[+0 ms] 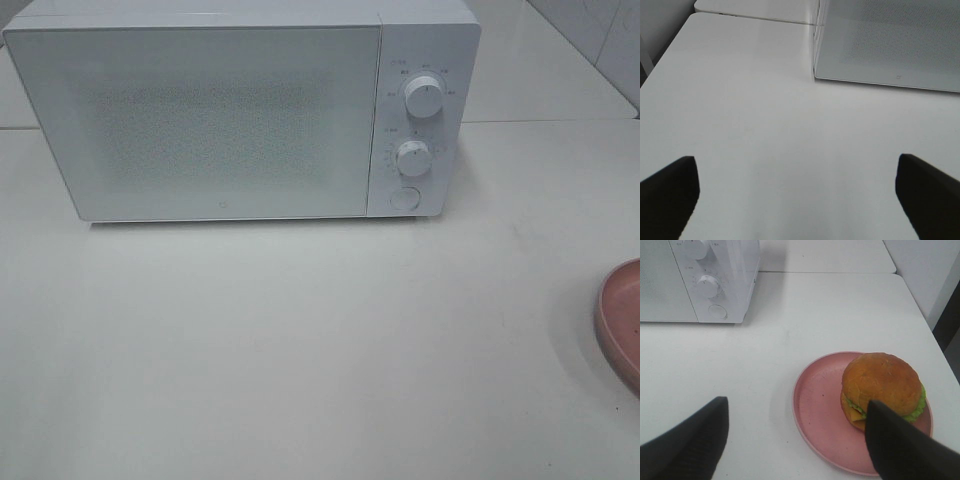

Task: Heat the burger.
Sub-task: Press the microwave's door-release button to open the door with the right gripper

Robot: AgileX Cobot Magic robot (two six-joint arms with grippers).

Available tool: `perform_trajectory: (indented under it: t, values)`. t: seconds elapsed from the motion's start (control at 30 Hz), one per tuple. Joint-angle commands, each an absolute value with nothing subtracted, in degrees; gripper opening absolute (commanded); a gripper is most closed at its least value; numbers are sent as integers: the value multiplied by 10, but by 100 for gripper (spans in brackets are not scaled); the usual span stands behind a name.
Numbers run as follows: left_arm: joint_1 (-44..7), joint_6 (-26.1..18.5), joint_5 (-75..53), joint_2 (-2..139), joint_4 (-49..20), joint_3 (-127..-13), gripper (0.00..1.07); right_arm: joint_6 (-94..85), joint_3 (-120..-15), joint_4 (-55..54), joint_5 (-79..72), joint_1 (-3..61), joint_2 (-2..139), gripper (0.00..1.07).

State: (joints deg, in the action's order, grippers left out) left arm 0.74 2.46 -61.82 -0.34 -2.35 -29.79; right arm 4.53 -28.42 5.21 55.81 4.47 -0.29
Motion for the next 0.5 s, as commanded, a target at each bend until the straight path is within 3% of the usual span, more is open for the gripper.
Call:
perform_trajectory:
  t: [0.03, 0.5]
  values:
    - [10, 25, -614, -14, -28, -296, 100, 44, -283, 53, 549, 43, -17, 72]
    - [10, 25, -614, -14, -28, -296, 100, 44, -284, 52, 549, 43, -17, 72]
